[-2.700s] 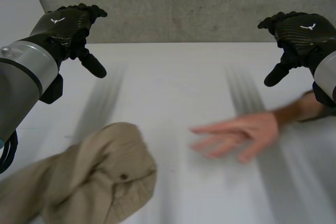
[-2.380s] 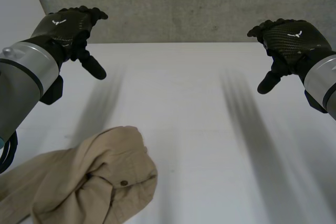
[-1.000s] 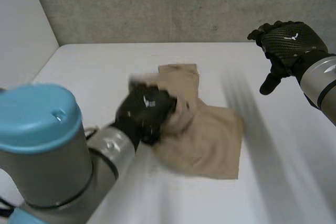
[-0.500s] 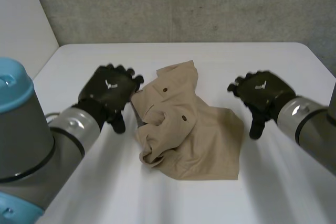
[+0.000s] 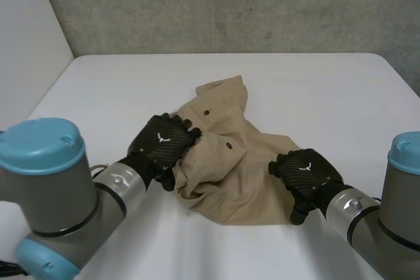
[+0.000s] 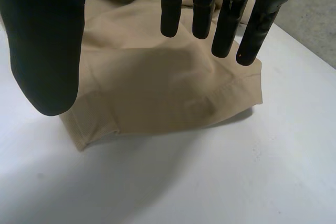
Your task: Fold the shorts.
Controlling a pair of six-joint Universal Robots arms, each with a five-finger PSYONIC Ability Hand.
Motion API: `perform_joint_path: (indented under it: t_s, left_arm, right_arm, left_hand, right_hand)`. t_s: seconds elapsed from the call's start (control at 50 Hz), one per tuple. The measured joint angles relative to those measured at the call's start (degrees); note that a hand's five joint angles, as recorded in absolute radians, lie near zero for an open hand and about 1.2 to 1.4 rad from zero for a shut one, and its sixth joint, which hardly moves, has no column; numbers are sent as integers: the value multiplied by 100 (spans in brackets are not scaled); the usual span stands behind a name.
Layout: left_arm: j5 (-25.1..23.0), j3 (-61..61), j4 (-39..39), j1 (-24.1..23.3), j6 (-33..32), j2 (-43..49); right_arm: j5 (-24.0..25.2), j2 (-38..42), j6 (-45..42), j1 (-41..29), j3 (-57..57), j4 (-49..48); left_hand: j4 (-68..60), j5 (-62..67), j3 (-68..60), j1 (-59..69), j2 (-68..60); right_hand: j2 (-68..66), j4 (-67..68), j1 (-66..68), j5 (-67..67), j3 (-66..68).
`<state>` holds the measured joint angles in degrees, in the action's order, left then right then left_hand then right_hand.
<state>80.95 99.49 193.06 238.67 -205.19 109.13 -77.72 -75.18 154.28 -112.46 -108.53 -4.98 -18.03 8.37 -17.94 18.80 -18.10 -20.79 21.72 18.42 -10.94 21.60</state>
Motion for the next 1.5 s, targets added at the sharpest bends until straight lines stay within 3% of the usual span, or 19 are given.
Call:
perform_joint_path:
  t_s: [0.04,0.08,0.1,0.12,0.14,0.22,0.24,0.42,0.54,0.78,0.82,0.96,1.0,1.02,1.06,1.1,1.28,1.38,1.5]
  left_arm:
    - [3,-56,42,-9,0,126]
    - [6,-116,64,-20,1,244]
    - [7,-130,68,-22,1,268]
    - [15,-203,89,-22,2,351]
    - [26,-244,102,-17,2,388]
    - [57,-309,135,0,0,418]
    - [236,-483,249,92,-10,420]
    - [1603,-1364,892,969,-156,-102]
    - [1770,-2054,1207,1246,-263,-306]
    - [825,-3074,1850,383,-115,-113]
    - [218,-2923,1914,-130,-10,214]
    - [-833,-2292,1901,-913,164,940]
    - [-1064,-2154,1897,-1076,194,1119]
    - [-1297,-2029,1887,-1242,210,1305]
    - [-1446,-1962,1873,-1348,199,1426]
    - [-1581,-1914,1853,-1443,152,1538]
    - [-1207,-1905,1660,-959,-64,1358]
    - [-492,-1797,969,-389,-95,778]
    - [-145,-1434,147,-60,-80,194]
  right_arm:
    - [-13,18,-1,20,9,-26]
    - [-20,21,-3,38,17,-41]
    - [-24,21,-4,44,20,-47]
    - [-37,19,-7,64,26,-66]
    - [-48,17,-8,74,29,-77]
    - [-73,14,-10,86,32,-91]
    - [-145,0,-11,105,42,-122]
    - [-347,-56,-9,120,147,-148]
    - [-411,-101,9,123,192,-146]
    - [-602,-292,179,184,193,-144]
    - [-652,-379,201,277,172,-148]
    - [-681,-535,262,608,149,-196]
    - [-683,-565,294,700,148,-218]
    - [-683,-600,341,821,147,-245]
    - [-683,-624,375,913,150,-263]
    - [-684,-650,412,1041,157,-278]
    - [-624,-683,389,1240,200,-258]
    - [-449,-814,111,1230,249,-183]
    - [-61,-1136,-356,1196,268,353]
  left_hand:
    - [-50,46,-46,50,-51]
    - [-1714,1657,-1693,1897,-1806]
    - [-1714,1657,-1693,1897,-1806]
    - [-3850,3674,-3798,4226,-3823]
    - [-4406,4219,-4352,4638,-4378]
    - [-4406,4219,-4352,4638,-4378]
    - [-5020,4508,-4868,4675,-4982]
    - [-5041,4508,-4940,4675,-5016]
    - [-5041,4508,-4952,4675,-5016]
    - [-5064,4508,-4999,4675,-5017]
    - [-5065,4508,-4999,4675,-5017]
    - [-5067,4508,-5000,4675,-5017]
    - [-4993,4501,-4937,4646,-4939]
    - [-3603,3583,-3632,3300,-3597]
    - [-2585,2573,-2642,2153,-2588]
    - [-156,147,-262,-355,-193]
    - [561,-585,495,-699,556]
    - [561,-585,495,-699,570]
    - [561,-585,495,-699,572]
  right_hand:
    - [0,-1,0,0,0]
    - [0,0,0,0,0]
    - [0,0,0,0,0]
    - [0,0,0,-9,0]
    - [0,0,0,-22,0]
    - [0,0,0,-34,0]
    - [0,25,0,-55,0]
    - [0,81,81,-106,58]
    - [0,81,81,-112,58]
    - [0,81,81,-112,58]
    - [0,82,81,-112,58]
    - [0,81,81,-112,58]
    - [0,81,81,-112,58]
    - [0,81,81,-112,58]
    - [0,81,79,-111,57]
    - [0,80,78,-112,58]
    - [0,69,61,-102,44]
    - [0,69,61,-104,45]
    - [0,70,63,-109,50]
